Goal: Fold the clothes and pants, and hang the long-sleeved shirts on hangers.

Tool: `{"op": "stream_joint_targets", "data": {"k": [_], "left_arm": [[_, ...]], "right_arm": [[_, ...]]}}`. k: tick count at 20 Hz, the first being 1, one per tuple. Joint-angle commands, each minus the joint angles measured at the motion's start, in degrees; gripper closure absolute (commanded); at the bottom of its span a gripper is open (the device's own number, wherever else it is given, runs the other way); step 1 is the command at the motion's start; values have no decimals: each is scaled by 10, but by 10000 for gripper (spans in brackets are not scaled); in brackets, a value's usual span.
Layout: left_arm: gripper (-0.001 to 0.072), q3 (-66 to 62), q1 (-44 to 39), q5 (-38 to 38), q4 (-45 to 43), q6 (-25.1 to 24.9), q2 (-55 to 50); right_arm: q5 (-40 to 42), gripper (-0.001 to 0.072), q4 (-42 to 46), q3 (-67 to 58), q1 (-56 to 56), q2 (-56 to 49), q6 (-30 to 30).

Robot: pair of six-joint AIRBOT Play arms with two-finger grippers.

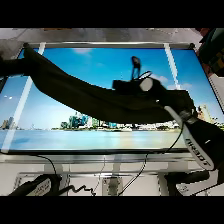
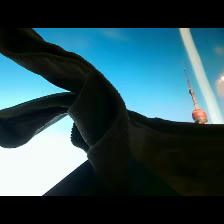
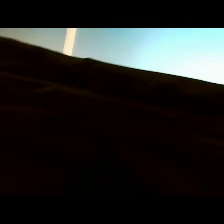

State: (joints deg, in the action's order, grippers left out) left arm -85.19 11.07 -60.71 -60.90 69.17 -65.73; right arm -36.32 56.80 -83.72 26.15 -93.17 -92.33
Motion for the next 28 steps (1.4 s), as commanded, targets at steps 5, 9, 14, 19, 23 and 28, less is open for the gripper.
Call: {"op": "stream_joint_targets", "data": {"k": [5, 9, 14, 19, 23, 28], "left_arm": [[687, 0, 1, -45, -20, -2, 61], [687, 1, 1, -45, 5, -2, 43], [687, 2, -21, -68, 148, -2, -17], [688, 10, -187, -99, 156, -2, -121], [683, 9, -331, -73, 156, 12, -211], [9, 8, -349, -75, 149, 13, -236]], "right_arm": [[24, 681, -17, -133, 217, -132, -93], [-29, 679, 4, -155, 234, -136, -66], [-197, 679, 139, -170, 121, -114, -59], [-321, 679, 174, -170, -58, -81, -31], [-350, 679, 174, -170, -169, -67, -29], [-365, 679, 174, -170, -240, -64, -2]]}}
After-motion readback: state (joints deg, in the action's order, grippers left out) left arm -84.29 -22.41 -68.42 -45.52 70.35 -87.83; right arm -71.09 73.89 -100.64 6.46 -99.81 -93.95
